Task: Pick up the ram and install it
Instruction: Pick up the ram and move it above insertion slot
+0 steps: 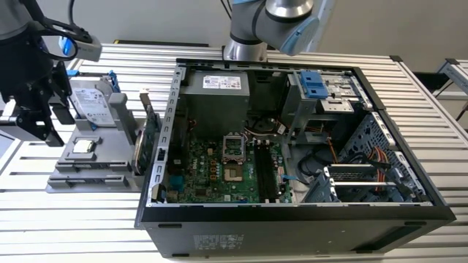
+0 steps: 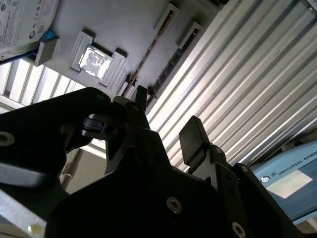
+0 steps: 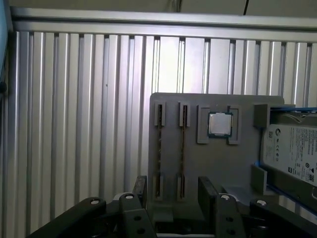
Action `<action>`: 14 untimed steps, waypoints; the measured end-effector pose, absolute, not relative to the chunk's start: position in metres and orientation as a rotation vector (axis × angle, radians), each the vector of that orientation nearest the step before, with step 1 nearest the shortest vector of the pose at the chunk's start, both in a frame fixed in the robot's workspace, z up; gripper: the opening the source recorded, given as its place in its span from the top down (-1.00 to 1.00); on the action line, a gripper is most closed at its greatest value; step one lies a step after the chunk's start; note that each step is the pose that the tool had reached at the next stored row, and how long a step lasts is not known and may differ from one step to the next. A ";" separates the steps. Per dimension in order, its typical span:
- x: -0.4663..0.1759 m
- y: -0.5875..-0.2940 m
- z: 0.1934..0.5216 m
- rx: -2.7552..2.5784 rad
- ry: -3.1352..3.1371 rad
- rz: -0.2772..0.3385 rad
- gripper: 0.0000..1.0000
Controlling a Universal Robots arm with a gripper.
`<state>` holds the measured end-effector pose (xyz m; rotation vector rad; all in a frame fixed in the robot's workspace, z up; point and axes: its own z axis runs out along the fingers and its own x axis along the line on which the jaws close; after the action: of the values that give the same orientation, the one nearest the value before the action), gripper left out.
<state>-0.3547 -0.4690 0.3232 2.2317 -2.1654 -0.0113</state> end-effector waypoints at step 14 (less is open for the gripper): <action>-0.355 -0.469 0.316 2.232 -2.165 -0.011 -1.00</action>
<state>-0.3547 -0.4690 0.3163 2.2318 -2.1653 -0.0113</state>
